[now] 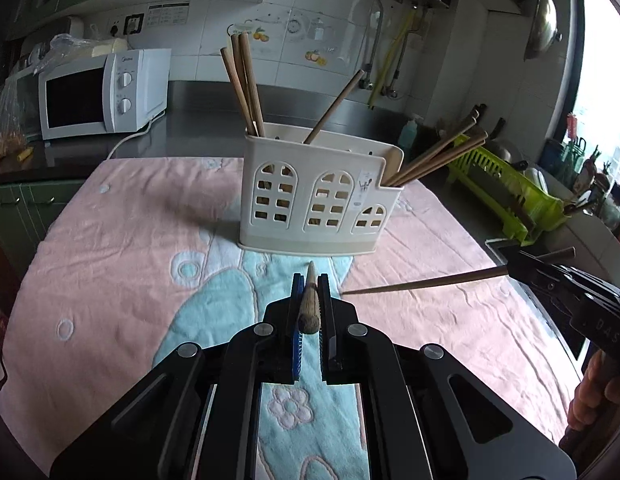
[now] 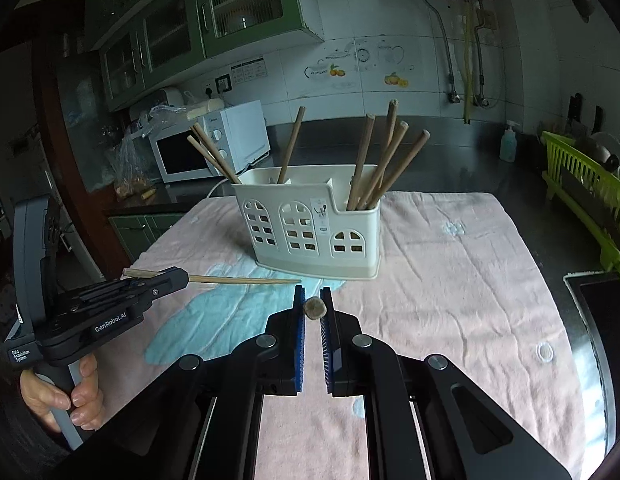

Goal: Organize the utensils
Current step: 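Lift both chopsticks upright, lower them into the white holder and open both tools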

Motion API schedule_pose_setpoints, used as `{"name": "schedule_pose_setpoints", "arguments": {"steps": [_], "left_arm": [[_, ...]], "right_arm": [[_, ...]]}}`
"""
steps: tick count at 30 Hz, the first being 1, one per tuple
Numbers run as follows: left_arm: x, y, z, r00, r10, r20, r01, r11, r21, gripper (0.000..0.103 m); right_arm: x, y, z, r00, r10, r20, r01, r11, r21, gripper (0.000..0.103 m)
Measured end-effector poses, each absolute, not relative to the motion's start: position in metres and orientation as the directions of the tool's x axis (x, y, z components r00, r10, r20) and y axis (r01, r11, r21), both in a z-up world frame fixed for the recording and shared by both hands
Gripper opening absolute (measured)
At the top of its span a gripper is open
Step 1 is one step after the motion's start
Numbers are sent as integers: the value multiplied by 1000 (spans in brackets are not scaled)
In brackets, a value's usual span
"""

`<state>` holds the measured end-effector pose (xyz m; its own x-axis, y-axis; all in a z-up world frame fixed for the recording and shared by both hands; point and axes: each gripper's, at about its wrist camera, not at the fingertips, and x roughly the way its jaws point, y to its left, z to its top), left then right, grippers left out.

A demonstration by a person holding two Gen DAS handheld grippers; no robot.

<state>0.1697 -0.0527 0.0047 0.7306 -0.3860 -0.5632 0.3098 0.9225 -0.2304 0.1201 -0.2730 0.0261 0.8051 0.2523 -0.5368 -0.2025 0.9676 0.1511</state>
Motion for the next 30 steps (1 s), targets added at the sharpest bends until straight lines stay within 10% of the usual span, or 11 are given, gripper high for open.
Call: {"name": "schedule_pose_setpoints", "arguments": {"steps": [30], "left_arm": [[237, -60, 186, 869, -357, -342, 336, 934, -123, 5]], "right_arm": [[193, -304, 203, 832, 256, -493, -286, 958, 16, 7]]}}
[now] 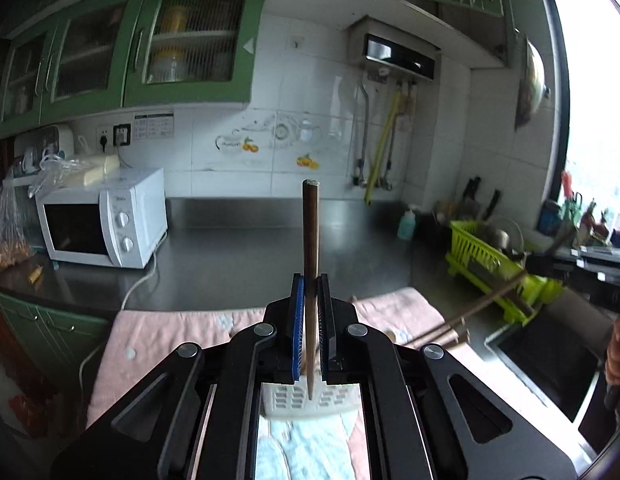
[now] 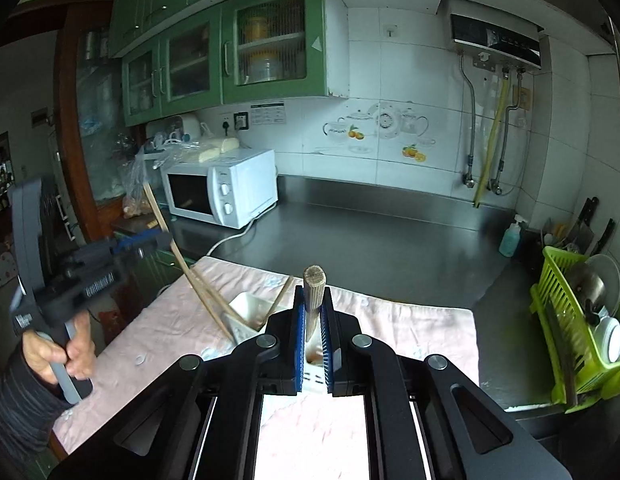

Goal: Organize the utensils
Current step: 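Lift both chopsticks upright, lower them into the white holder and open both tools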

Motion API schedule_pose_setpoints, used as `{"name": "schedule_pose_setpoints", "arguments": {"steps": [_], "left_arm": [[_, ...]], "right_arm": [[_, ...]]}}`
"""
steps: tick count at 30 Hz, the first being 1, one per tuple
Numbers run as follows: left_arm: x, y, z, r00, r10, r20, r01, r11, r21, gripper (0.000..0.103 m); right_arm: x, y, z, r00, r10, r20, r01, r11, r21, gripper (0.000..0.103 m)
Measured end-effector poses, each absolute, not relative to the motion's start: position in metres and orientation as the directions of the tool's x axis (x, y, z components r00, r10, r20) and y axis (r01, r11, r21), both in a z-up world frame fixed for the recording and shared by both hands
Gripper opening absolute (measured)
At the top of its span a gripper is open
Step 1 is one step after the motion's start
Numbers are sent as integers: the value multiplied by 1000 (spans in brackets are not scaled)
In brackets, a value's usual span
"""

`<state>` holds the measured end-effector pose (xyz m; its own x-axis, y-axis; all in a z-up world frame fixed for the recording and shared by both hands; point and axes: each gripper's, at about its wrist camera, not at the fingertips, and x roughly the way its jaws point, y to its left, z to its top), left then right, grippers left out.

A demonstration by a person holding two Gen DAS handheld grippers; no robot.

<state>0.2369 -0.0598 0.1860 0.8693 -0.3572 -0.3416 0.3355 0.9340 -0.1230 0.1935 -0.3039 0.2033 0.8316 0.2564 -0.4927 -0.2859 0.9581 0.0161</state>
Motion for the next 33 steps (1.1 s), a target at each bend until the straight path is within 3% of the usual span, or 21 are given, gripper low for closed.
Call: {"name": "schedule_pose_setpoints", "arguments": {"steps": [7, 24, 33], "left_arm": [[270, -62, 196, 901, -306, -307, 280, 952, -127, 5], [319, -74, 154, 843, -298, -447, 268, 954, -132, 5], [324, -77, 151, 836, -292, -464, 262, 956, -130, 6]], "right_arm": [[221, -304, 192, 818, 228, -527, -266, 964, 4, 7], [259, -294, 155, 759, 230, -610, -280, 960, 13, 7], [268, -285, 144, 735, 220, -642, -285, 959, 2, 7]]}}
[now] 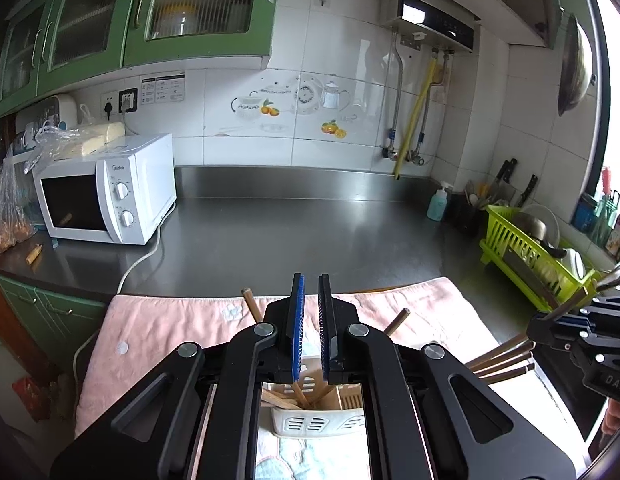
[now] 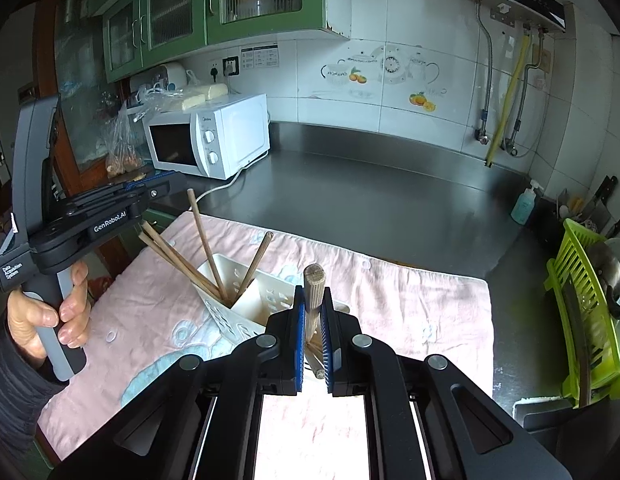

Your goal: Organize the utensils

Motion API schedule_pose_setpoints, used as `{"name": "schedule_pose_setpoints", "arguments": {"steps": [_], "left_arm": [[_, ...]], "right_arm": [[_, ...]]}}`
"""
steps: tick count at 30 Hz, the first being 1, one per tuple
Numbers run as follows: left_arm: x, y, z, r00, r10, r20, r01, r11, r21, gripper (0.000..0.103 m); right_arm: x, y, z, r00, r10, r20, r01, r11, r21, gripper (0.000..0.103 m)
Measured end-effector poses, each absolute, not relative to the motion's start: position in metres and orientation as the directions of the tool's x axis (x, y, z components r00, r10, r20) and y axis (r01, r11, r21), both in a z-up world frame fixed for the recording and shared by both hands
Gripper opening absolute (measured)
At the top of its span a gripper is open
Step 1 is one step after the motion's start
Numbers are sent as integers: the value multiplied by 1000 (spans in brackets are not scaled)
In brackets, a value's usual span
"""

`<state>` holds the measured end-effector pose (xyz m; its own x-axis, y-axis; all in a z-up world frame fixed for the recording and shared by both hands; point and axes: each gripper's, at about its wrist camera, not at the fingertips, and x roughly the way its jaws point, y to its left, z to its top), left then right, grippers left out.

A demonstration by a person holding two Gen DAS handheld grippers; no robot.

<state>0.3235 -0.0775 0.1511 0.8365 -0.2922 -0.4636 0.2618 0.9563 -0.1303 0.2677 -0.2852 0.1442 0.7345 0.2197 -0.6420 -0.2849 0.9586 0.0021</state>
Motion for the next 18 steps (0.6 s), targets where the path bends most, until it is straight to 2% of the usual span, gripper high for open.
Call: {"name": "schedule_pose_setpoints", "arguments": {"steps": [4, 6, 8, 10, 13, 18], "left_arm": [[319, -78, 152, 836, -300, -460, 270, 954, -131, 9], [316, -77, 154, 840, -297, -455, 268, 955, -129, 14], [312, -76, 155, 841, -298, -452, 266, 955, -133, 30], [305, -76, 157, 845, -298, -444, 267, 955, -132, 32], [295, -75, 157, 845, -303, -442, 274, 953, -129, 33], [268, -70, 156, 848, -308, -432, 285, 951, -119, 47]], "right_arm": [[268, -286, 145, 741, 221, -634, -283, 959, 3, 7], [266, -287, 147, 745, 220, -630, -281, 960, 3, 8], [264, -288, 149, 749, 221, -625, -279, 960, 5, 8], [261, -289, 152, 753, 223, -619, -278, 961, 7, 8], [252, -291, 155, 760, 224, -610, -274, 962, 12, 14], [230, -292, 154, 775, 226, -591, -267, 964, 18, 26]]}}
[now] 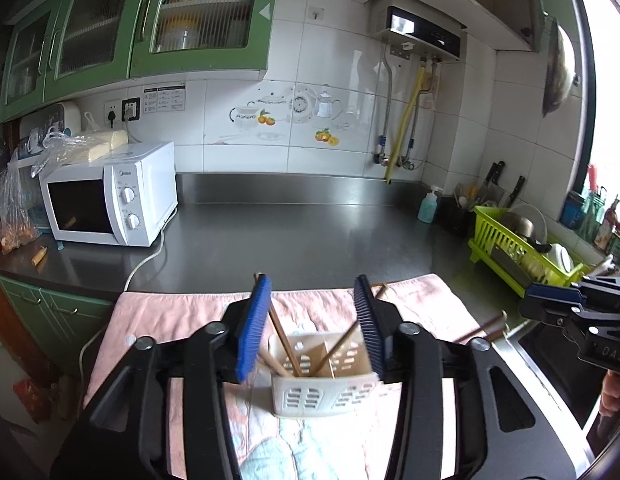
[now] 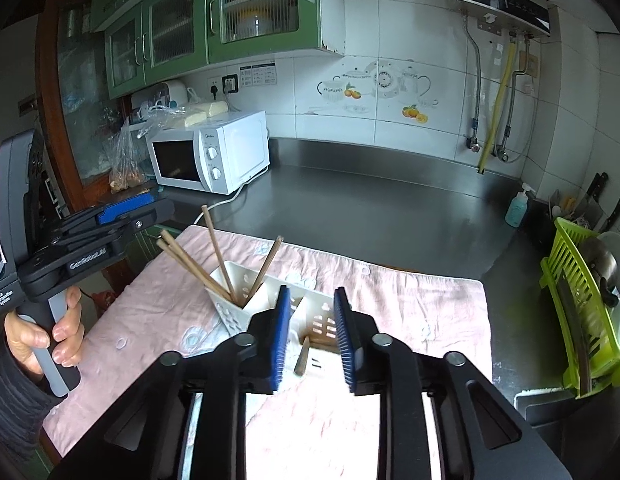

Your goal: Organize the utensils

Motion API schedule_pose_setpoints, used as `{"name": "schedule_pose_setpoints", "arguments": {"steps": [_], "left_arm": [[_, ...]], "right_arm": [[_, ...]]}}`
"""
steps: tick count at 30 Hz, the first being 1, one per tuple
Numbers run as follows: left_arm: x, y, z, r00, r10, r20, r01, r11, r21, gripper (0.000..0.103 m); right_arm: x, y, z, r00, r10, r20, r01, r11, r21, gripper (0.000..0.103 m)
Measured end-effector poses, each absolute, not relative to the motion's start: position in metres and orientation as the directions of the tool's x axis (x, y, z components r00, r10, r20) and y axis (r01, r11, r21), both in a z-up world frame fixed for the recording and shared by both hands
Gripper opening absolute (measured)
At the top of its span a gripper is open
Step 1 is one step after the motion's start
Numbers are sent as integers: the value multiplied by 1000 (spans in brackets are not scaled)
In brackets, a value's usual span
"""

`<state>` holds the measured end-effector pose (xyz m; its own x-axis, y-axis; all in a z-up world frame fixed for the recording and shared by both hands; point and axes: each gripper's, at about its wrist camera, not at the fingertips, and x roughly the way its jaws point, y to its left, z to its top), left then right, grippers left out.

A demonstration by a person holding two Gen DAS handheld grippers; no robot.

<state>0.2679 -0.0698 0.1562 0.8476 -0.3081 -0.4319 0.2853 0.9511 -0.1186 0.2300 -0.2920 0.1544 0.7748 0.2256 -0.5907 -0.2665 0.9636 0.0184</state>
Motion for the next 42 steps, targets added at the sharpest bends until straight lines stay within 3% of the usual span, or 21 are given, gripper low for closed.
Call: {"name": "schedule_pose_setpoints", "arguments": {"steps": [11, 16, 20, 27, 42], "left_arm": [[198, -52, 136, 854, -302, -424, 288, 953, -100, 87], [169, -43, 119, 864, -278, -420, 274, 959, -71, 98], [152, -34, 108, 864, -264, -428, 263, 963, -63, 98], [128, -23, 86, 874, -211, -438, 220, 975, -30, 98], [94, -16, 62, 878, -154, -454, 182, 983, 19, 98]], "right_arm": [[166, -276, 122, 807, 209, -552, -251, 968, -1, 52], [140, -270, 100, 813, 230, -534, -249, 968, 38, 68], [120, -266, 84, 822, 238, -517, -242, 968, 61, 82], [101, -264, 63, 827, 229, -513, -210, 973, 96, 93], [82, -258, 40, 846, 168, -506, -136, 986, 99, 96]]}}
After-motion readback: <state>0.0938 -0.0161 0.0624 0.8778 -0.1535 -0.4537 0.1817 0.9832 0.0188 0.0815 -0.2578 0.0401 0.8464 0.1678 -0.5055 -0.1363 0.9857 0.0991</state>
